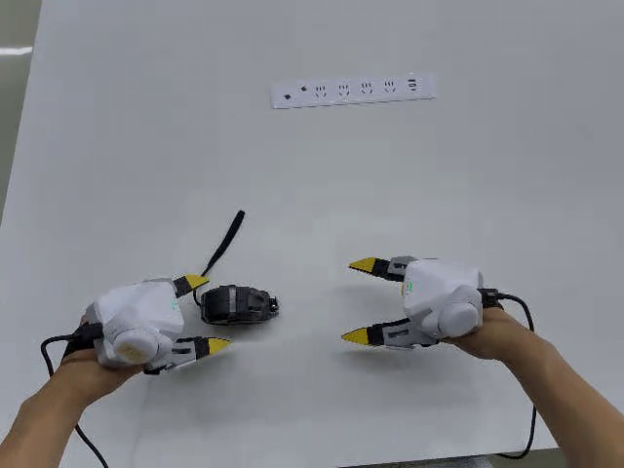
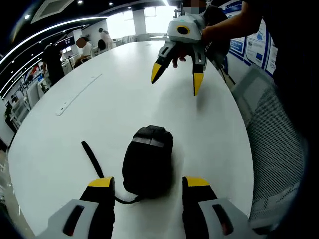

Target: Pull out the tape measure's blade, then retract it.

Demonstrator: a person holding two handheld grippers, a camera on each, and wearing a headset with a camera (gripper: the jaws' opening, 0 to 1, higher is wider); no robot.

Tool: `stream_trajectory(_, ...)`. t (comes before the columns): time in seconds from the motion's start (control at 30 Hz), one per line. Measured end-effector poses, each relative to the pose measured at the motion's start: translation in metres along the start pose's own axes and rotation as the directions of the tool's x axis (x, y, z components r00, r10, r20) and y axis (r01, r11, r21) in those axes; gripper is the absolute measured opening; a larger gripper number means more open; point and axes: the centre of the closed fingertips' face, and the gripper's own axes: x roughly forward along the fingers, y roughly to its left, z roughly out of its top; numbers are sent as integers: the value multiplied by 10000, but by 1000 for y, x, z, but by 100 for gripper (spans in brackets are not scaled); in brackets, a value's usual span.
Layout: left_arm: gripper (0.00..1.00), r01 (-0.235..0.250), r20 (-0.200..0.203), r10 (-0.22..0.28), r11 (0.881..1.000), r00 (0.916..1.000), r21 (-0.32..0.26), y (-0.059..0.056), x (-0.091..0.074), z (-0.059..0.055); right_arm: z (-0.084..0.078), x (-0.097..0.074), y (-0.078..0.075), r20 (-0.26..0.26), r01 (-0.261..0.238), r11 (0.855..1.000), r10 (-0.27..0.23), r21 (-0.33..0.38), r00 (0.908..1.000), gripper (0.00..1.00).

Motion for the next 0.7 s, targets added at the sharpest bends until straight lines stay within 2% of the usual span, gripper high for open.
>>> stream_trajectory(0.43,37,680,-603,-626,9934,9962,922,2,13,-3,14,34,-1,176,-459,9989,461,-130,9988,49)
stream_trajectory(0.7,33,942,-787,-863,9903,9932,1022,1,18,-4,21,51,2,268,-779,9969,783,-128,9966,43)
